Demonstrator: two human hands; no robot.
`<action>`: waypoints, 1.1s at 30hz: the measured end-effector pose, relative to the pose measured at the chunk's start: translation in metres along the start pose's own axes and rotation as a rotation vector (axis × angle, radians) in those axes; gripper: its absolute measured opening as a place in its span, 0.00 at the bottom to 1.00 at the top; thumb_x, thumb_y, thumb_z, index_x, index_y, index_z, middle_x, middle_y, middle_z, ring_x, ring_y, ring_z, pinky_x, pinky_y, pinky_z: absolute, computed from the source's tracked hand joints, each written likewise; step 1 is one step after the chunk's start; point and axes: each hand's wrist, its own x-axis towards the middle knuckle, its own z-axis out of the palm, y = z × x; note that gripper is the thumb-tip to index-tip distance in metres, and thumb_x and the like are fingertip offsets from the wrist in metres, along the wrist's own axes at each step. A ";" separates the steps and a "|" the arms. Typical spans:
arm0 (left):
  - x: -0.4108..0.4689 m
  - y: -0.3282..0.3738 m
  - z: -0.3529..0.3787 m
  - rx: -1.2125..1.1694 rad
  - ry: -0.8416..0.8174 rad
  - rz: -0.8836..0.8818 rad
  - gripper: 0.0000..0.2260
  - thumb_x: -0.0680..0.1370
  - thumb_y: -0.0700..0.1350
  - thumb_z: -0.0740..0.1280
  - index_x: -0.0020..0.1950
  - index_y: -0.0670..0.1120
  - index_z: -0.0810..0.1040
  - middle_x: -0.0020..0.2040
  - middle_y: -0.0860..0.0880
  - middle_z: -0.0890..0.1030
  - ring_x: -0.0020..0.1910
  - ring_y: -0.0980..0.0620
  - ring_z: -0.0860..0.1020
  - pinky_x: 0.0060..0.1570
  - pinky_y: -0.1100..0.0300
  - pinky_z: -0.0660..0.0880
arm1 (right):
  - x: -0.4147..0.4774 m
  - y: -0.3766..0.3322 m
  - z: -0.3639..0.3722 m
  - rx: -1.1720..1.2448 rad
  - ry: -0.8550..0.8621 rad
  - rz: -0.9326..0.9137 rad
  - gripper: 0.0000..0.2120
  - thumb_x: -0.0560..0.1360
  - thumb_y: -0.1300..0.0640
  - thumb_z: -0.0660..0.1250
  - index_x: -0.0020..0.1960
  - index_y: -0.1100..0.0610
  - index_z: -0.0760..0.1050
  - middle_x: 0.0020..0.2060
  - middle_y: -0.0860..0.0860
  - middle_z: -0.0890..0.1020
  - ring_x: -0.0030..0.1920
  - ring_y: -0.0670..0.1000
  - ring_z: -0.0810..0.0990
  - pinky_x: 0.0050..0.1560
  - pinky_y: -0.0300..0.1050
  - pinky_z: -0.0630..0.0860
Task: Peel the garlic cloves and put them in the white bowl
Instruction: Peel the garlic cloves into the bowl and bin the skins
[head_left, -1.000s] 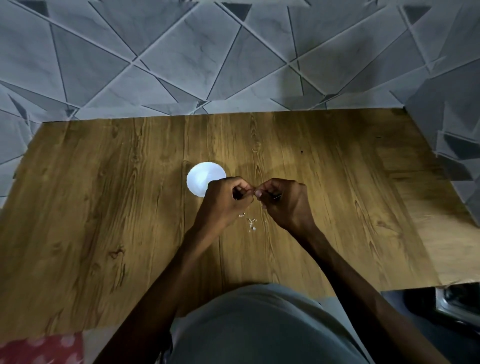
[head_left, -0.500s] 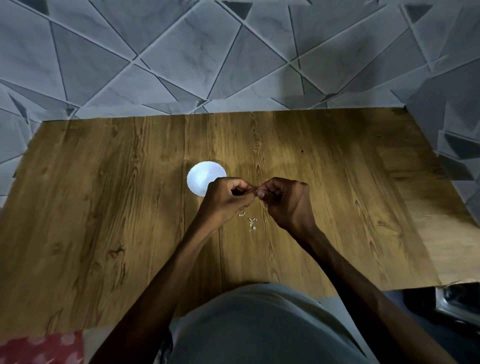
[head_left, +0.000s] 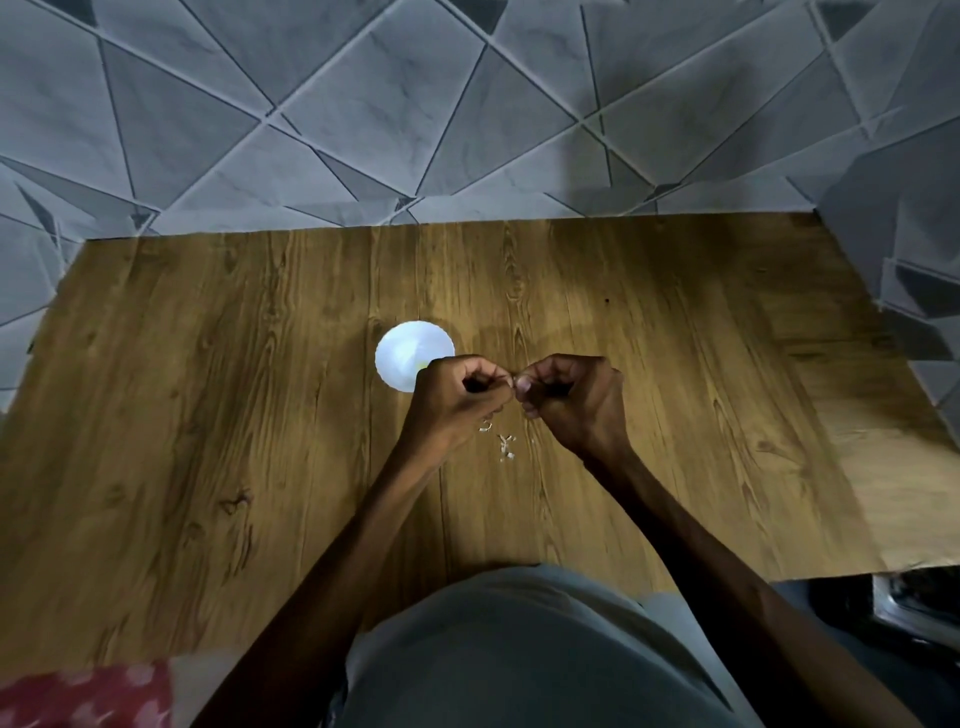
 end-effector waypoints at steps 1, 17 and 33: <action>0.000 0.000 0.002 0.002 0.013 0.005 0.03 0.73 0.38 0.70 0.43 0.43 0.83 0.31 0.52 0.81 0.29 0.59 0.77 0.32 0.64 0.74 | 0.000 0.000 0.001 0.010 0.003 0.022 0.03 0.73 0.65 0.73 0.40 0.60 0.83 0.31 0.51 0.84 0.30 0.51 0.84 0.36 0.53 0.83; -0.002 -0.009 0.001 -0.150 0.016 -0.016 0.03 0.75 0.36 0.71 0.47 0.39 0.84 0.36 0.44 0.84 0.34 0.52 0.81 0.37 0.62 0.78 | -0.003 -0.005 0.001 0.214 -0.015 0.188 0.04 0.73 0.70 0.70 0.42 0.65 0.83 0.35 0.58 0.85 0.34 0.52 0.83 0.36 0.45 0.82; -0.009 -0.003 0.014 -0.068 0.114 -0.027 0.03 0.74 0.36 0.69 0.43 0.40 0.83 0.33 0.46 0.83 0.30 0.54 0.77 0.35 0.56 0.78 | -0.012 -0.009 0.007 0.187 0.086 0.173 0.06 0.73 0.69 0.71 0.40 0.60 0.83 0.33 0.55 0.85 0.33 0.51 0.83 0.34 0.43 0.82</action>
